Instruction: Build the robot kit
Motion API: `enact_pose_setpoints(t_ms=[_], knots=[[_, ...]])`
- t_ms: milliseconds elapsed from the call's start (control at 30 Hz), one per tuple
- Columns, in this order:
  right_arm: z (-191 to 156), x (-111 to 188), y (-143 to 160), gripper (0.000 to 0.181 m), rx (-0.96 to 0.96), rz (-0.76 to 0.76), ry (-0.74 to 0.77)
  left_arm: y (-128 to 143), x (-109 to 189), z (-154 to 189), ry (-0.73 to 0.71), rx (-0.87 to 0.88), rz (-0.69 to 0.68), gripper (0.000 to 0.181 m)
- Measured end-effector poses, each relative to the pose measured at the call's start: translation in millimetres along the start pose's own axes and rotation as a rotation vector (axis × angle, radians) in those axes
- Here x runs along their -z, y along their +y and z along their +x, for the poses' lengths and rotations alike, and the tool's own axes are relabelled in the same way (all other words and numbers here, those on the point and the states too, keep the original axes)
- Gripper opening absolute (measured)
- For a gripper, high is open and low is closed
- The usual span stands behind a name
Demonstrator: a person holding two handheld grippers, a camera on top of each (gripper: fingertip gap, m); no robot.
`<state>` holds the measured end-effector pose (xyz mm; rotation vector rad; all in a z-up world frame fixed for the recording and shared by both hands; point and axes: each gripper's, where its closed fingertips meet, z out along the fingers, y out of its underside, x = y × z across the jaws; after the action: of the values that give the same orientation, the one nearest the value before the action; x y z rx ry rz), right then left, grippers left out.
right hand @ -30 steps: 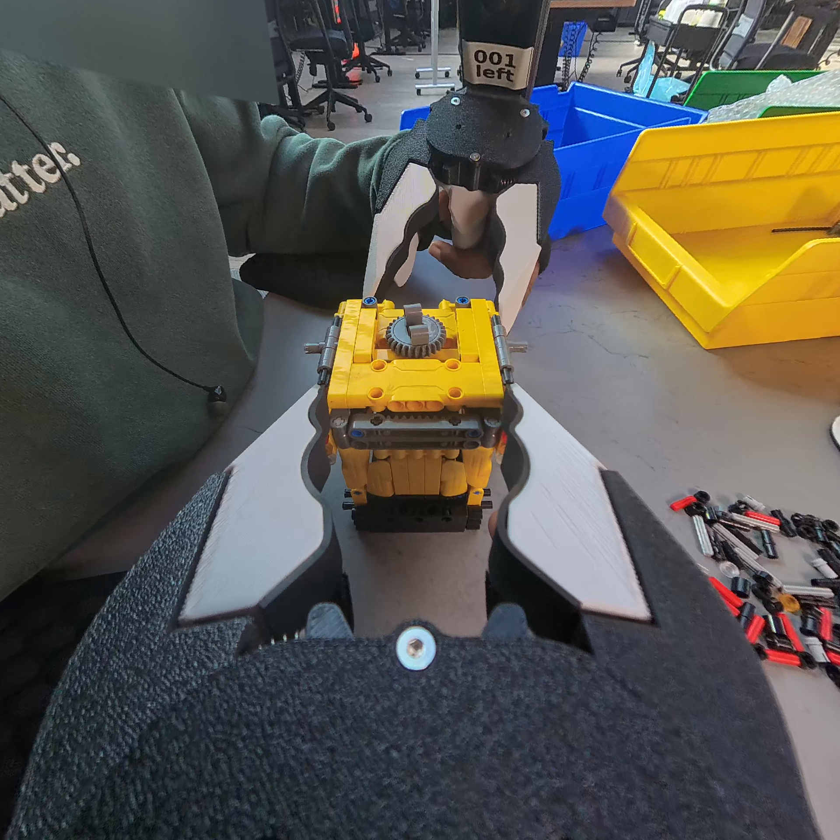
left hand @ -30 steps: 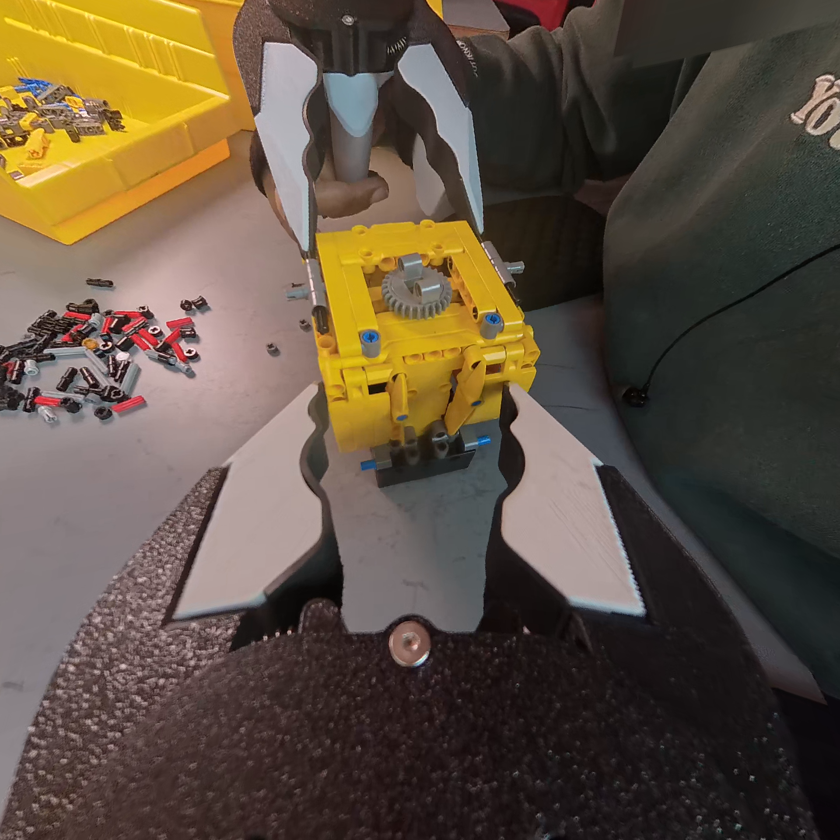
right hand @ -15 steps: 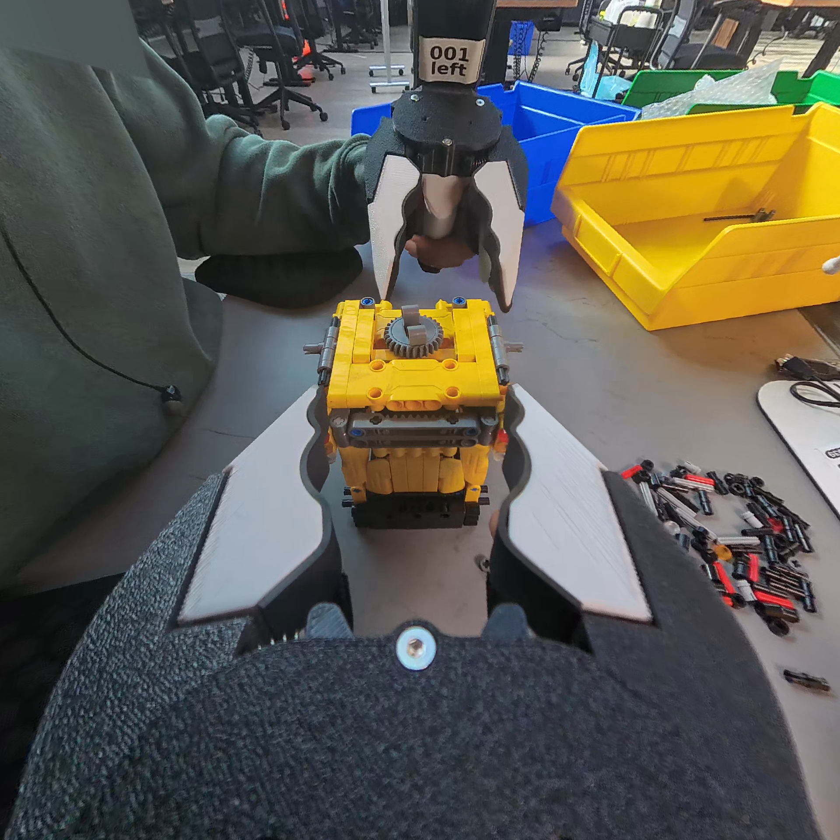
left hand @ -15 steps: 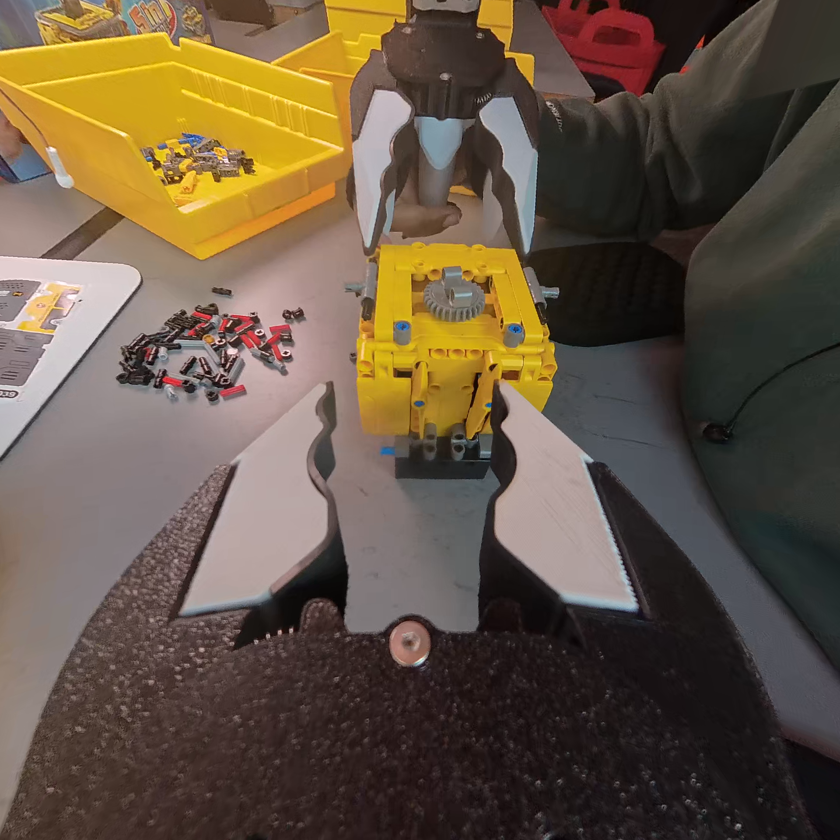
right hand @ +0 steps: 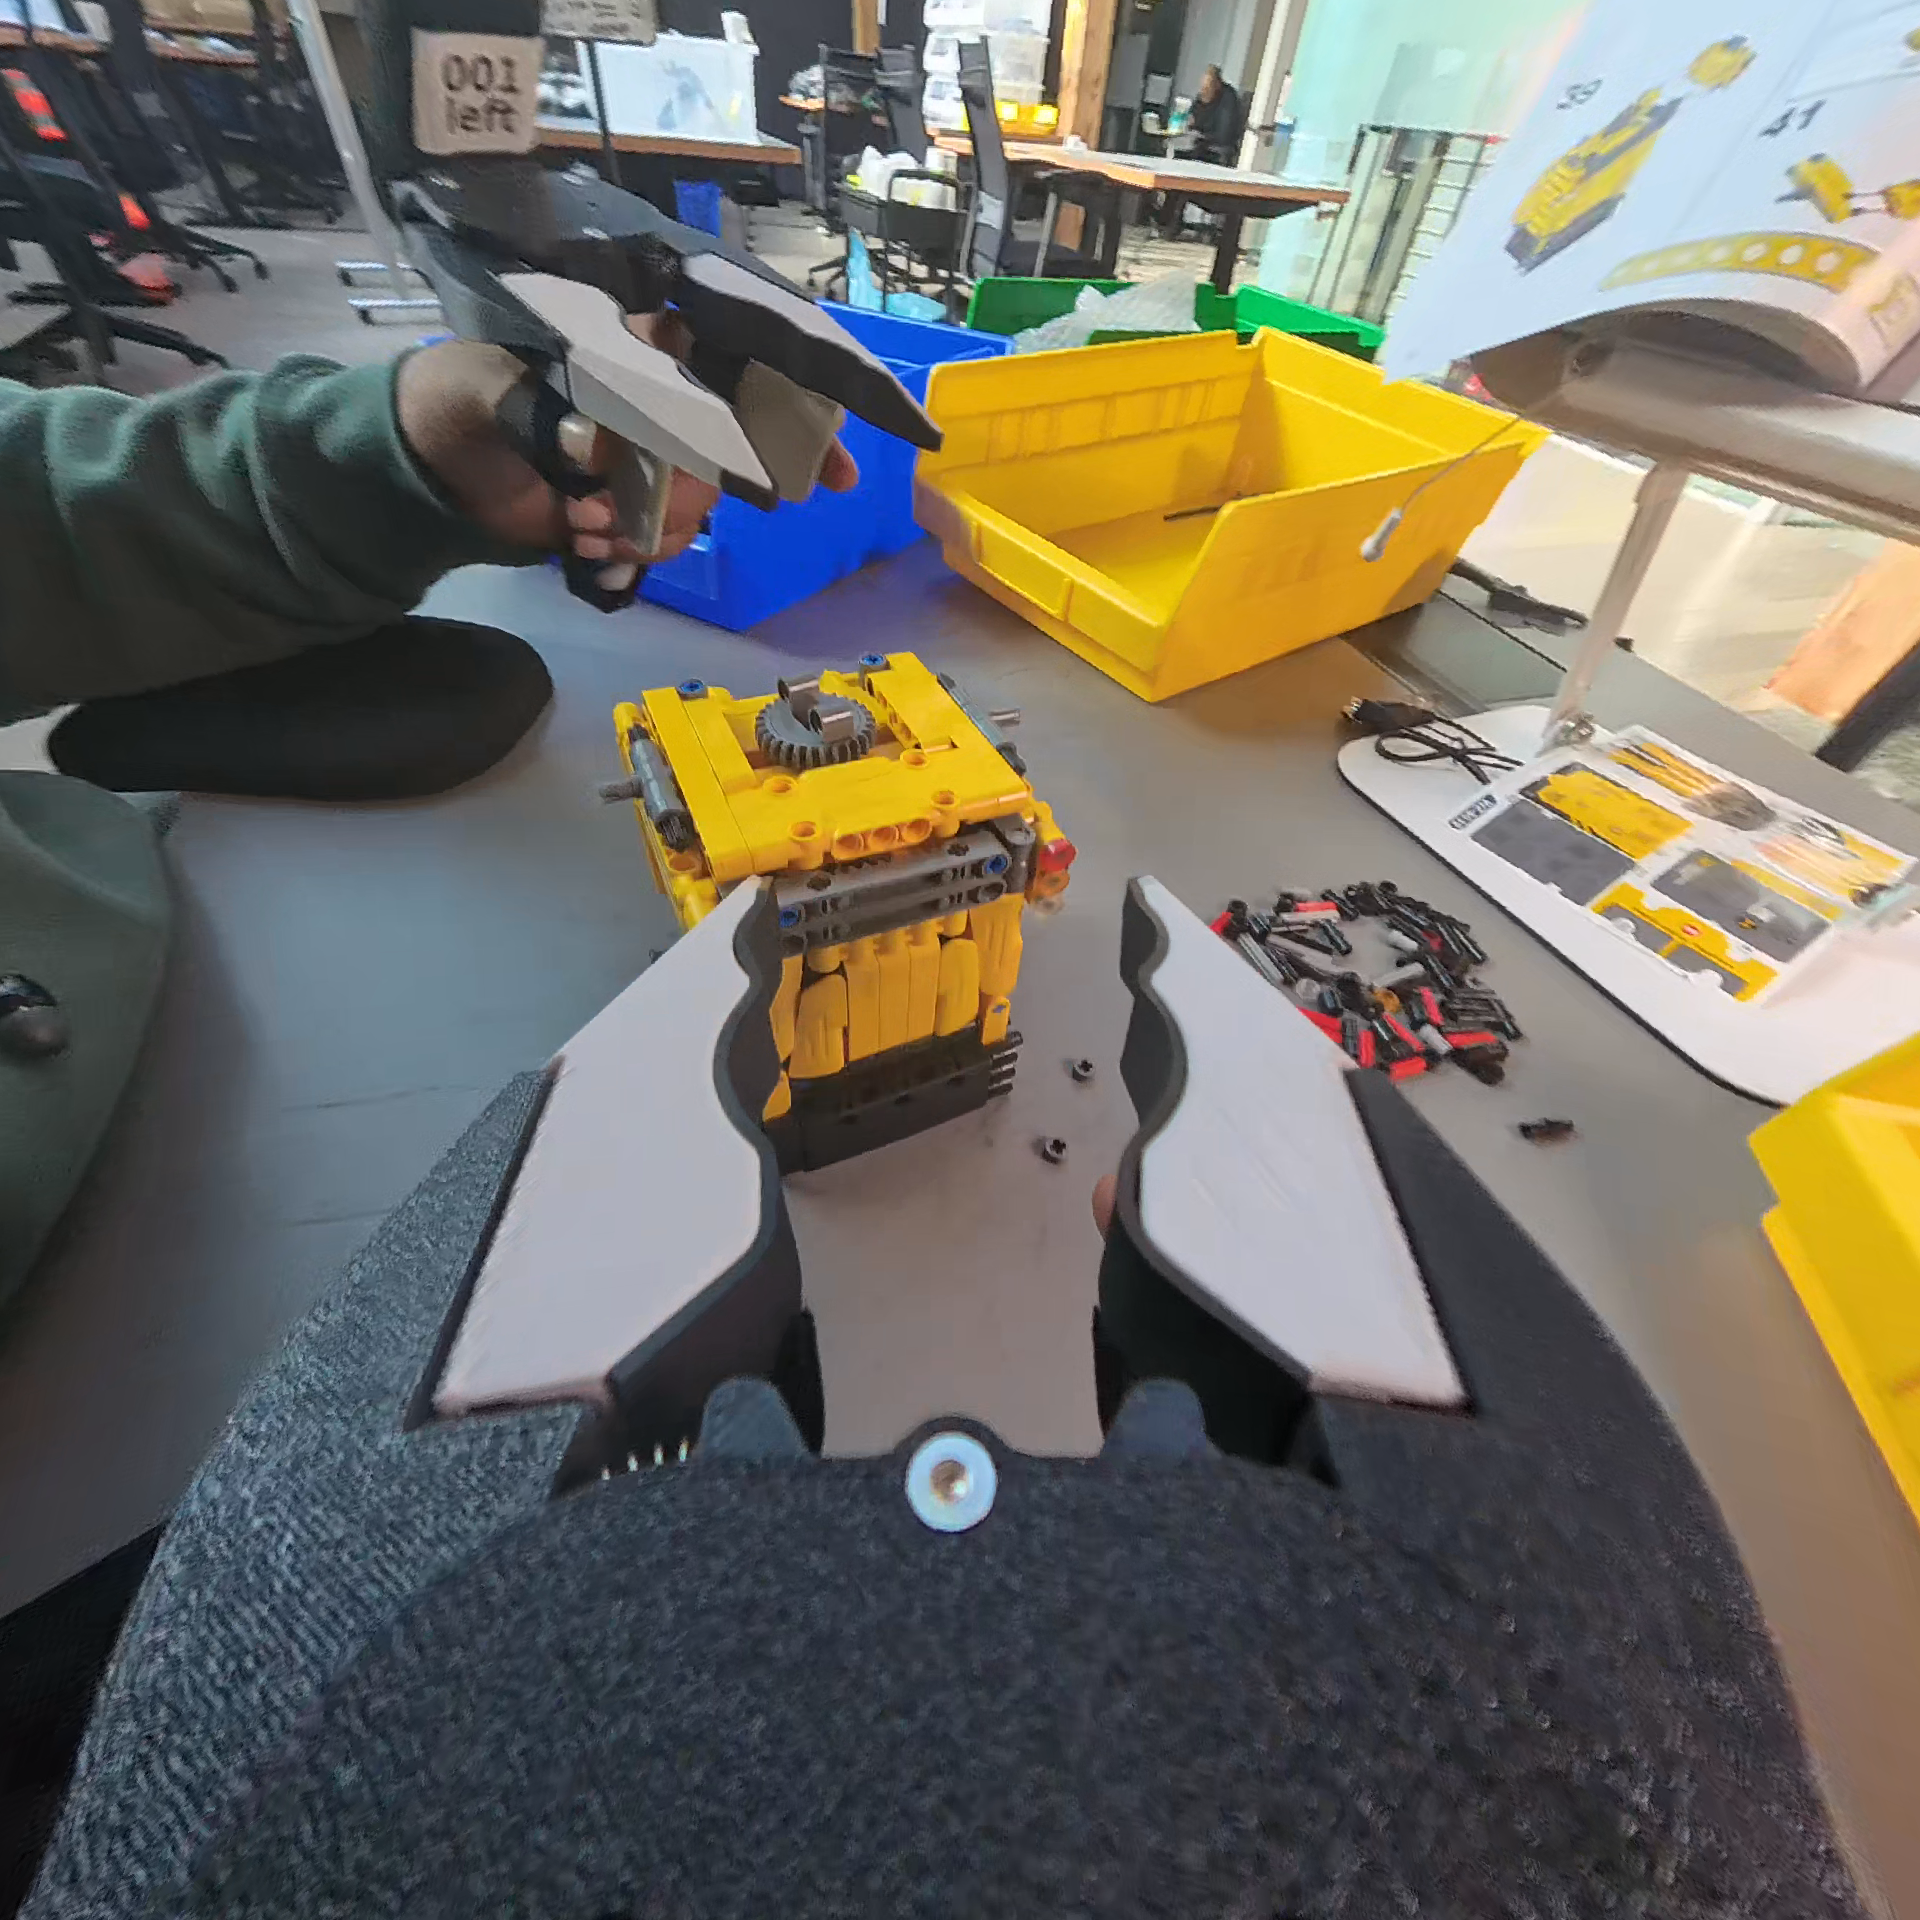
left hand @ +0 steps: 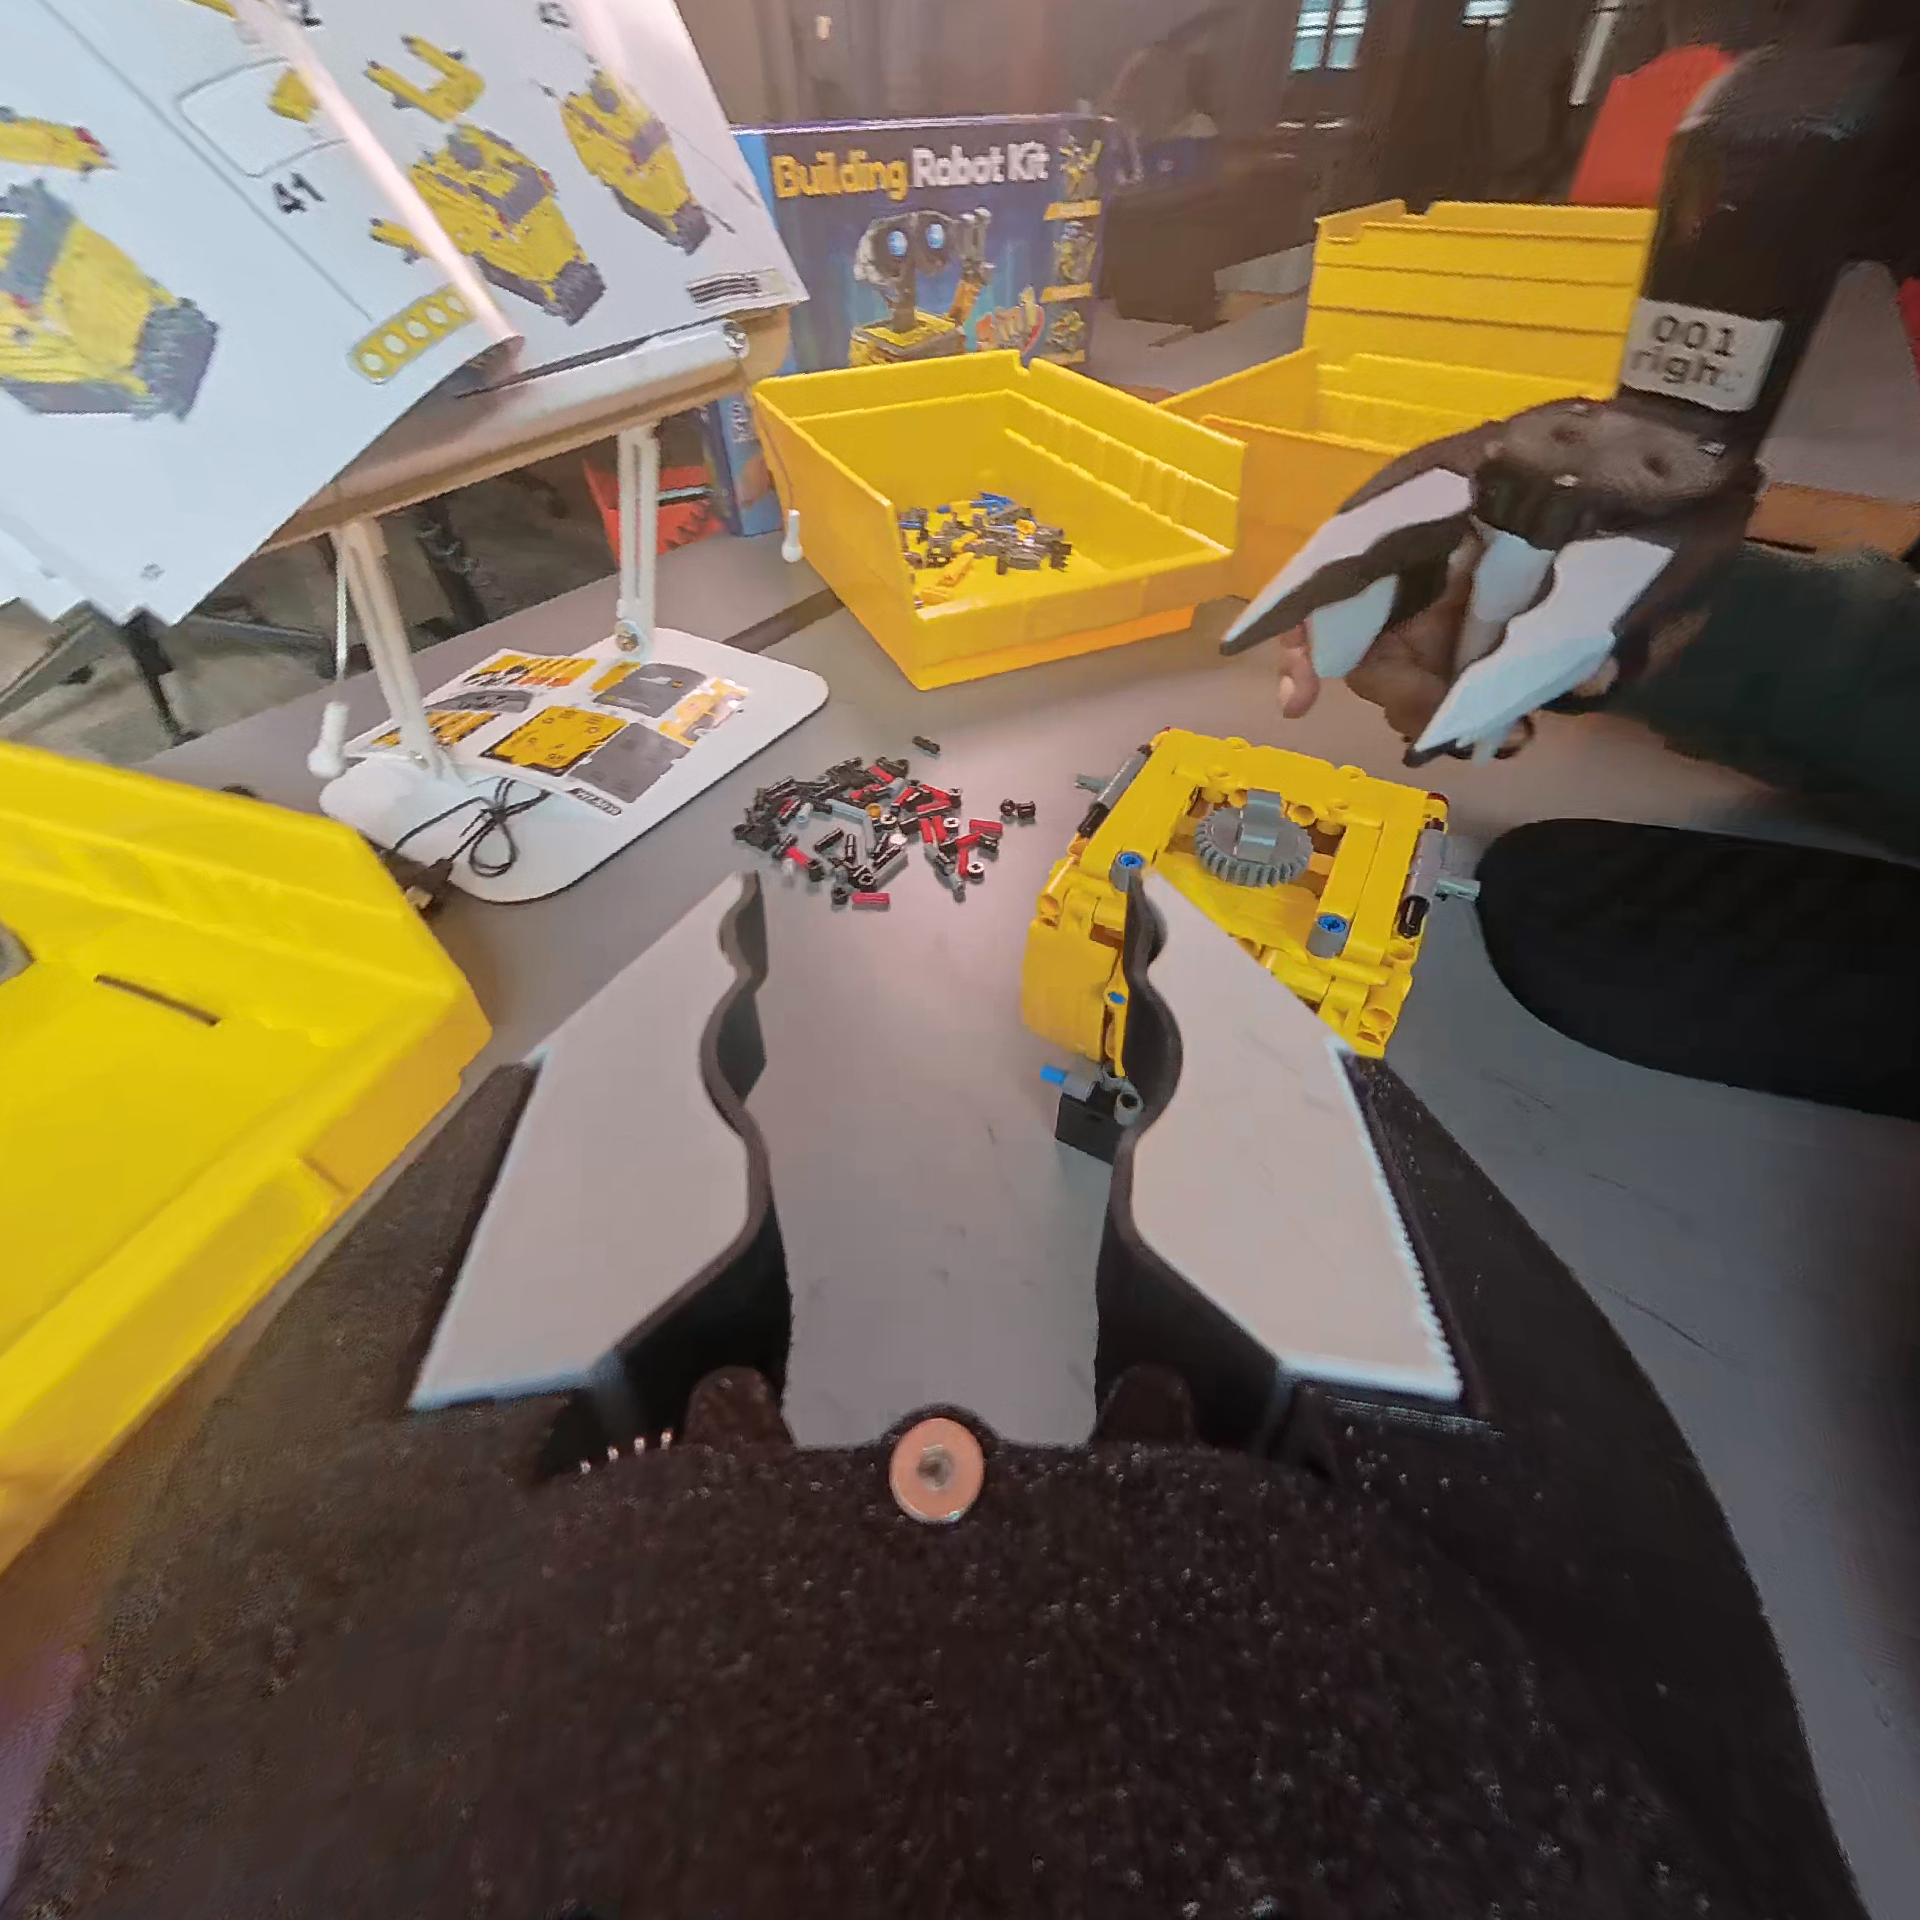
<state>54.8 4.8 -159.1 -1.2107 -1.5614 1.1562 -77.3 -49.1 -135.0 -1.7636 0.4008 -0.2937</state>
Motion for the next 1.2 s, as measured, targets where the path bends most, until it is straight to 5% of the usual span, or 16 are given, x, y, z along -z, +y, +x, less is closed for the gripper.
enact_pose_setpoints(t_ms=[200,400,900,1200], knots=[[4,18,22,0.065,-0.023,-0.089,0.268,25,26,12,-0.226,0.088,-0.057,0.070],[-21,50,28,0.081,-0.083,-0.156,0.458,43,52,46,-0.289,0.199,-0.047,0.079],[-73,105,8,0.091,-0.098,-0.012,0.653,50,124,78,-0.505,0.123,0.033,0.086],[-84,96,20,0.089,-0.090,-0.097,0.646,59,119,66,-0.552,0.143,-0.020,0.089]])
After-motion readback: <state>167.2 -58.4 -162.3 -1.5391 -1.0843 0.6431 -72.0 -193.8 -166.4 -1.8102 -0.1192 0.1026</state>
